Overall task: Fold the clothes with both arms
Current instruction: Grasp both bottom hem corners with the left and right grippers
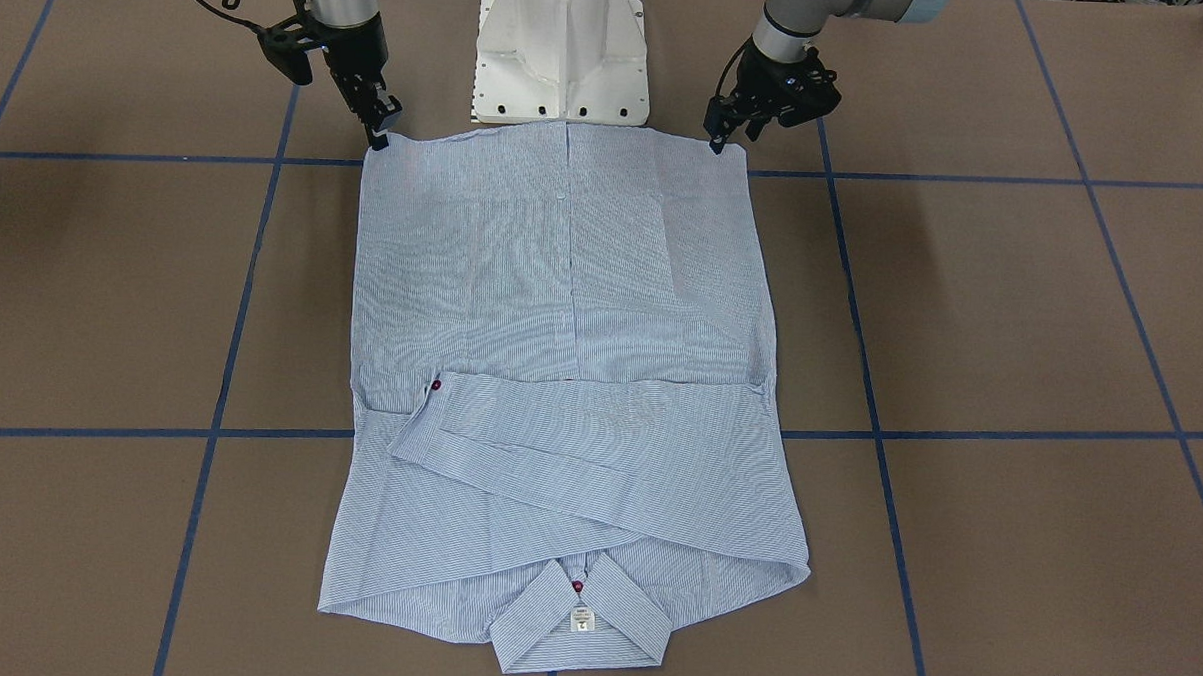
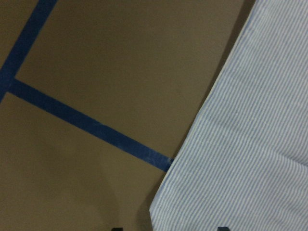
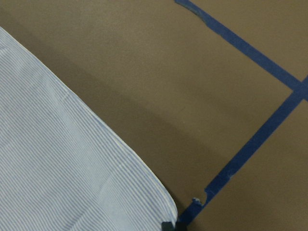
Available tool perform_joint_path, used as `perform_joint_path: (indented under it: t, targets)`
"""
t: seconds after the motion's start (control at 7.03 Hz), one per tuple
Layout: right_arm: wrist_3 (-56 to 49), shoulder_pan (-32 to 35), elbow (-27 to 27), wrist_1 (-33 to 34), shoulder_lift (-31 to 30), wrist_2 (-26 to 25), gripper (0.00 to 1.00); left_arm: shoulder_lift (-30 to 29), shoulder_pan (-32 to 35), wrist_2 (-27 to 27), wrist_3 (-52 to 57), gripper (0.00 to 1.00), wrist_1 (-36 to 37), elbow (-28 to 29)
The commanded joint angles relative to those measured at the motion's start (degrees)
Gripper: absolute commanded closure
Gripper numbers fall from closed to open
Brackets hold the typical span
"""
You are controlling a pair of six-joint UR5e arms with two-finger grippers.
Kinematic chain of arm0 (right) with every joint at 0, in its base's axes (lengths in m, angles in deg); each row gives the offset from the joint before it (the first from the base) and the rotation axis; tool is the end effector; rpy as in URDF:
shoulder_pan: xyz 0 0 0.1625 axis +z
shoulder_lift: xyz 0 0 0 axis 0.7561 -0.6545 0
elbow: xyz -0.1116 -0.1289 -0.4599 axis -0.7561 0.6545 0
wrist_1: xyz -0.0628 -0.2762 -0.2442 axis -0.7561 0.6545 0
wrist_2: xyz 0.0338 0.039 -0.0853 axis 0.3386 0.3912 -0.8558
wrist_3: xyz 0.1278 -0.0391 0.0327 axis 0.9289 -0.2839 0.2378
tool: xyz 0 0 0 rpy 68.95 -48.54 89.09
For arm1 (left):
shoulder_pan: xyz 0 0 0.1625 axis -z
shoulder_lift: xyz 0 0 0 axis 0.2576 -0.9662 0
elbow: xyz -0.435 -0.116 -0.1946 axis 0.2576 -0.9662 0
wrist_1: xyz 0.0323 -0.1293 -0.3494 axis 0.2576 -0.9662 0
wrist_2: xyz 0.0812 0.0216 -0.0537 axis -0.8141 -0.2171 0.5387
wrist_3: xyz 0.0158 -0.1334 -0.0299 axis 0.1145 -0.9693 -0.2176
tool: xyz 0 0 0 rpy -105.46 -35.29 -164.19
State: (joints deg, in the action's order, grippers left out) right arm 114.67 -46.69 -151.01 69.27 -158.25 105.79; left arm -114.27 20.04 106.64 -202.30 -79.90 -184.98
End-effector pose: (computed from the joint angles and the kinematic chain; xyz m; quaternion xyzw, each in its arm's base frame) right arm -0.4492 -0.1801 0.4679 -0.0568 -0.3851 0.4191 0.8203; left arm 0.4678 -0.1716 0.4872 -0.0886 0.4275 -0.2282 0.8703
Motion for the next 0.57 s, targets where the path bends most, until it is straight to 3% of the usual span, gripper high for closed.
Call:
perform_joint_path:
  t: [0.0,0.14,0.28,0.43]
  targets:
    - [0.0,0.03,-0.01,0.0,0.0,-0.03,1.0,0.01,0.16,0.0,0.05,0.49,0.0,-0.03]
    - [0.0,0.03,-0.01,0.0,0.0,-0.03,1.0,0.01,0.25,0.0,0.05,0.53,0.09,-0.12]
    - [0.0,-0.06,-0.01,0.0,0.0,-0.03,1.0,0.09,0.6,0.0,-0.04,0.65,0.17,-0.12]
    - [0.0,-0.06,-0.01,0.0,0.0,-0.03,1.0,0.1,0.78,0.0,0.05,0.92,0.44,-0.29]
